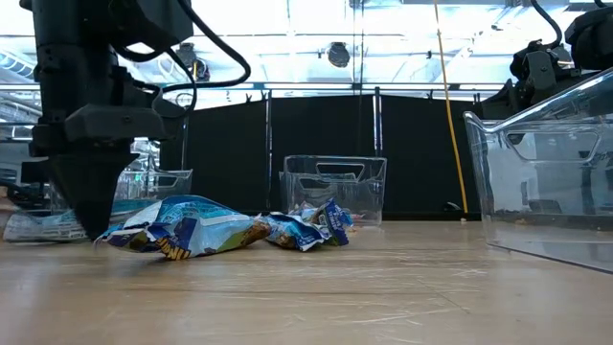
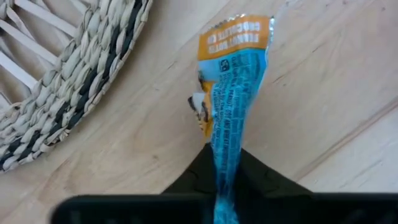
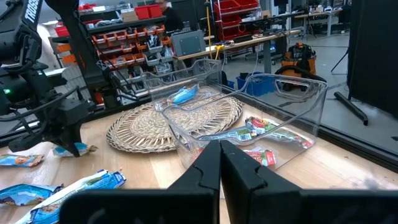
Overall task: Pick and place Granola Bars by type
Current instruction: Put the yellow granola bar into the top left transparent bin
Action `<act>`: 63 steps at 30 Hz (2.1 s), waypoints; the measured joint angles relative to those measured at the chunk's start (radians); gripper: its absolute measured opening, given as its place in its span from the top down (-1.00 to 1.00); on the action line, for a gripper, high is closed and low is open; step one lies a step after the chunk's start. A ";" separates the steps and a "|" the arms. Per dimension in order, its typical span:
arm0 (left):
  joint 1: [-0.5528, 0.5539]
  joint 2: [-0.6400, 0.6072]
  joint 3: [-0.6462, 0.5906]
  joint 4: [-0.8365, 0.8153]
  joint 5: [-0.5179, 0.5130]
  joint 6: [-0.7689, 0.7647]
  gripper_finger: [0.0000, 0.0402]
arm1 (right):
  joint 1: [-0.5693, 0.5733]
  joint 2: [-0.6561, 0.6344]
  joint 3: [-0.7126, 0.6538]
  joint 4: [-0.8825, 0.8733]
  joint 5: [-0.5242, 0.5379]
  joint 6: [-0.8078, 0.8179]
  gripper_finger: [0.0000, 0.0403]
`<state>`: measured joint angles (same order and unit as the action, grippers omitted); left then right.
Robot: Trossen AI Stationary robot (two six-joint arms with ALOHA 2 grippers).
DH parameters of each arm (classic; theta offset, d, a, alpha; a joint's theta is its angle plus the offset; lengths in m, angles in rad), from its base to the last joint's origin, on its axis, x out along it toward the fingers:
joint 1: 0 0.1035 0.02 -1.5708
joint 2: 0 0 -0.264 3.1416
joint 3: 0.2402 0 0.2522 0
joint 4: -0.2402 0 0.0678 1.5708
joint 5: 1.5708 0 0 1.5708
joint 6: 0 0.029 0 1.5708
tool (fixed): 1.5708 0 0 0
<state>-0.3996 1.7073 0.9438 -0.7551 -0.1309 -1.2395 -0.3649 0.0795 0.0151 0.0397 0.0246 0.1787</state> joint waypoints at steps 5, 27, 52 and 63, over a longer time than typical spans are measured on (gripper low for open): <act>0.007 -0.011 0.003 -0.008 -0.054 0.017 0.91 | 0.000 0.000 0.000 0.000 0.000 0.000 1.00; 0.041 -0.343 -0.007 0.012 -0.658 0.425 0.96 | 0.000 0.000 0.000 0.000 0.000 0.000 1.00; 0.270 -0.910 -0.770 1.187 -0.135 0.911 0.96 | 0.000 0.000 0.000 0.000 0.000 0.000 1.00; 0.252 -0.963 -0.781 1.401 0.417 0.952 0.97 | 0.000 0.000 0.000 0.000 0.000 0.000 1.00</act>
<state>-0.1479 0.7444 0.1627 0.6463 0.2861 -0.2876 -0.3650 0.0799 0.0151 0.0397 0.0246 0.1787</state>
